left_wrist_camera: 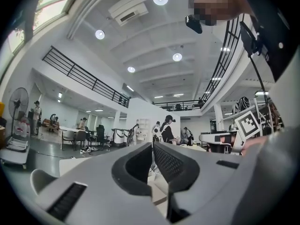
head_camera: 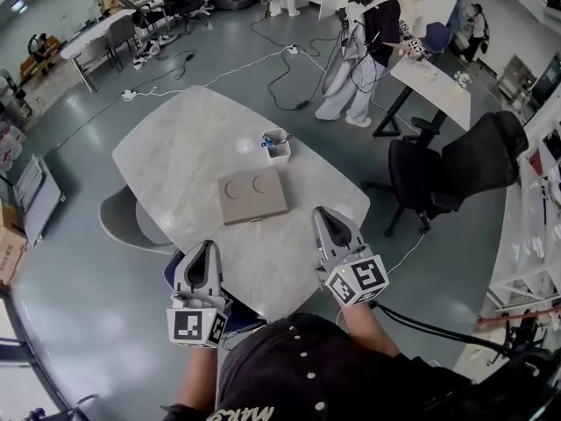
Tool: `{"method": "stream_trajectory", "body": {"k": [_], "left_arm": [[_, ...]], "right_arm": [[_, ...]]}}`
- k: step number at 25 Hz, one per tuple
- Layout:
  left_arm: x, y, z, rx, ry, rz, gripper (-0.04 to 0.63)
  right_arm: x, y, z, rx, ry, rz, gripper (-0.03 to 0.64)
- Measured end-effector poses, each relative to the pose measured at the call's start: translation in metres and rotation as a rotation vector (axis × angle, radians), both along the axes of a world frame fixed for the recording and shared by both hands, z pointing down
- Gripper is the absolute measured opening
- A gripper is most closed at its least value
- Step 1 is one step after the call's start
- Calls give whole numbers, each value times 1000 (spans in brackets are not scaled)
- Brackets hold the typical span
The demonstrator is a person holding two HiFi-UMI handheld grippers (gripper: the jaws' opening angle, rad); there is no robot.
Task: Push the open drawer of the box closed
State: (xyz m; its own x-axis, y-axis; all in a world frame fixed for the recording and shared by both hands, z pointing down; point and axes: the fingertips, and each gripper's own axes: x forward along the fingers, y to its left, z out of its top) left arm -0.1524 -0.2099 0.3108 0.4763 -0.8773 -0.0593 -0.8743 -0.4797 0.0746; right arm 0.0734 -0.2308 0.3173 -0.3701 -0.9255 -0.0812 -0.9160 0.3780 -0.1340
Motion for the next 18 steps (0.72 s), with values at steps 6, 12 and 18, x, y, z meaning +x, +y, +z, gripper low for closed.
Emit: {"method": "stream_trajectory", "body": {"k": [6, 12, 18], "left_arm": [[1, -2, -1, 1, 11, -4, 24], [-1, -5, 3, -7, 17, -19, 24], [5, -4, 4, -10, 23, -13, 25]], "right_arm": [[-7, -3, 2, -10, 44, -7, -3], [-14, -3, 0, -9, 58, -16, -3], [-16, -4, 4, -26, 67, -12, -3]]}}
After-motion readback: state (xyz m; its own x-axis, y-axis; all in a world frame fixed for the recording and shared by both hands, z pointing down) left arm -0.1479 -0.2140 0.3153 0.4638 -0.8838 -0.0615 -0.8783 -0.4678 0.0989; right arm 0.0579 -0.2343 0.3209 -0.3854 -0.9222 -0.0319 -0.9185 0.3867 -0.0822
